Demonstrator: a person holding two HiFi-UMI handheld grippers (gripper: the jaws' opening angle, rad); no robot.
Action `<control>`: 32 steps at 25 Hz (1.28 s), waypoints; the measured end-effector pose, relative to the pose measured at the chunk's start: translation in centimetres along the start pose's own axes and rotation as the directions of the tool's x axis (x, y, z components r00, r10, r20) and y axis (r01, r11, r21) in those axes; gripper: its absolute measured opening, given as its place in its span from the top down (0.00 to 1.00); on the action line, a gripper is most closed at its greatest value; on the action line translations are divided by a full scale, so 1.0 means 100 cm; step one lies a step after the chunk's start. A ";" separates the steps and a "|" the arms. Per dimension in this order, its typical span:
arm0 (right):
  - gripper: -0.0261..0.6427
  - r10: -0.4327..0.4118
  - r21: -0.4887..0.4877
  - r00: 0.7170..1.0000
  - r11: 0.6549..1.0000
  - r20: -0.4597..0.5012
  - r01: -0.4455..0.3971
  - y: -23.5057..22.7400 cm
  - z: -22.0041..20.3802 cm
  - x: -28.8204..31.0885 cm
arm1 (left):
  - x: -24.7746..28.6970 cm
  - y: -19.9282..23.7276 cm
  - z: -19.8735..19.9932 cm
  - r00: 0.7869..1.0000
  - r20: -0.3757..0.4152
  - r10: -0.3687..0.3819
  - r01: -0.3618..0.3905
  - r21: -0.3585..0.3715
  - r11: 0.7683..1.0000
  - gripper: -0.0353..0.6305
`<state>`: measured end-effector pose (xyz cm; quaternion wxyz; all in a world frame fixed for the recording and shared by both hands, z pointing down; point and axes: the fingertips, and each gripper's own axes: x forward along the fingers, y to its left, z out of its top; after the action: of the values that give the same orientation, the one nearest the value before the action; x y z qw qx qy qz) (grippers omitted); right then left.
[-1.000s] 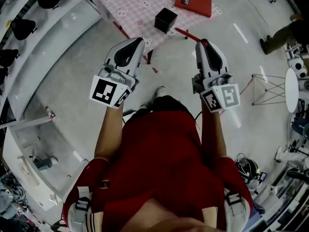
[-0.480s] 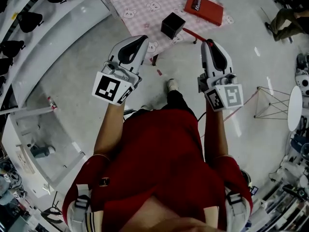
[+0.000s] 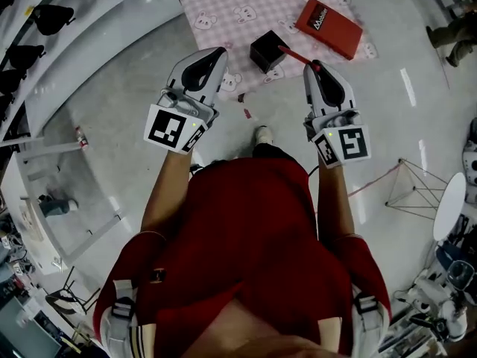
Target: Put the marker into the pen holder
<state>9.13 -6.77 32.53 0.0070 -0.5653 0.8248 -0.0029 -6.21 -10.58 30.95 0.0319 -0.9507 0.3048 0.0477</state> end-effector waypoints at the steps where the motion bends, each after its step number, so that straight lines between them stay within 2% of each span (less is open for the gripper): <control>1: 0.90 0.013 -0.002 1.000 1.000 -0.011 -0.013 -0.005 -0.004 0.003 | 0.007 0.001 -0.002 1.000 -0.002 0.010 -0.010 0.002 1.000 0.94; 9: 0.90 0.132 -0.005 0.987 0.991 -0.088 -0.133 -0.037 -0.035 0.025 | 0.054 -0.005 -0.019 0.997 -0.025 0.079 -0.079 0.008 0.997 0.94; 17: 0.90 0.218 0.005 0.965 0.976 -0.147 -0.220 -0.058 -0.068 0.046 | 0.077 -0.009 -0.036 0.989 -0.049 0.140 -0.140 0.005 0.990 0.94; 24: 0.90 0.228 0.003 0.952 0.973 -0.206 -0.232 -0.060 -0.086 0.062 | 0.081 0.002 -0.041 0.987 -0.054 0.154 -0.155 0.000 0.988 0.94; 32: 0.90 0.196 0.005 0.941 0.979 -0.277 -0.203 -0.063 -0.115 0.077 | 0.084 0.016 -0.047 0.991 -0.065 0.120 -0.122 -0.016 0.992 0.94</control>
<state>12.08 -16.29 44.05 -0.1144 -0.4730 0.8707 -0.0711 -0.02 -17.13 34.66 0.0097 -0.9318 0.3623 0.0220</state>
